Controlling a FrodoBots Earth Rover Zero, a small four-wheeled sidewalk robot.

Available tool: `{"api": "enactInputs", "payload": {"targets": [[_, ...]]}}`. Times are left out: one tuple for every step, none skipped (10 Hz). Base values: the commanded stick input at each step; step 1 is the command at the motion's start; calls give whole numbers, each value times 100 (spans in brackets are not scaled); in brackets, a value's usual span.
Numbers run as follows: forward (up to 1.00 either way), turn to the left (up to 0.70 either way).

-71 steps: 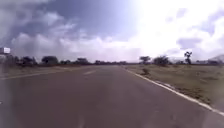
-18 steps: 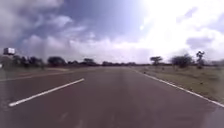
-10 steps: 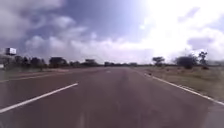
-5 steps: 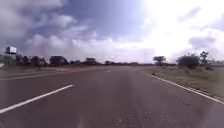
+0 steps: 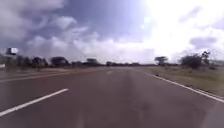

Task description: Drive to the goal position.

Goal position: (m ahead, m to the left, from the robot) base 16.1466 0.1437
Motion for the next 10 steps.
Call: {"api": "enactInputs", "payload": {"targets": [[100, 0], [100, 0], [100, -19], [100, -40], [100, -40], [100, -40], [100, -40], [100, 0], [100, 0], [100, 0]]}}
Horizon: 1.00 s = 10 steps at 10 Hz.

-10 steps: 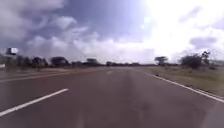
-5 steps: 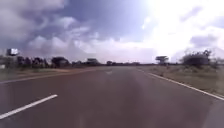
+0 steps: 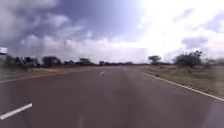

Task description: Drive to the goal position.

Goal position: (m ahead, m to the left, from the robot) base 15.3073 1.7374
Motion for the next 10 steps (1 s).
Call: {"api": "enactInputs", "payload": {"targets": [[100, 0], [100, 0], [100, 0], [100, 0], [100, 0], [100, 0], [100, 0], [100, 0], [100, 0], [100, 0]]}}
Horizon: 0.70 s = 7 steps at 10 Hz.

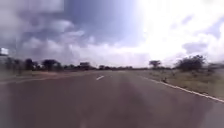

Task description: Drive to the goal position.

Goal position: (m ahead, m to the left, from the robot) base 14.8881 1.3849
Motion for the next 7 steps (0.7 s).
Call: {"api": "enactInputs", "payload": {"targets": [[100, 0], [100, 0], [100, 0], [100, 0], [100, 0], [100, 0], [100, 0]]}}
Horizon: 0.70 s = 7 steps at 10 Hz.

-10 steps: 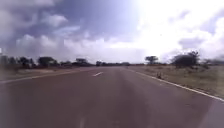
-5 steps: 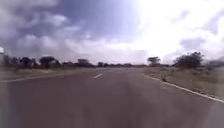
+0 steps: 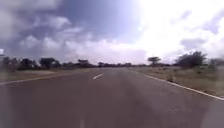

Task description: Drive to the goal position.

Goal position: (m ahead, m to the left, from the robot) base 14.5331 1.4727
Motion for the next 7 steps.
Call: {"api": "enactInputs", "payload": {"targets": [[100, 0], [100, 0], [100, 0], [100, -35], [100, -28], [100, -20], [100, -13]]}}
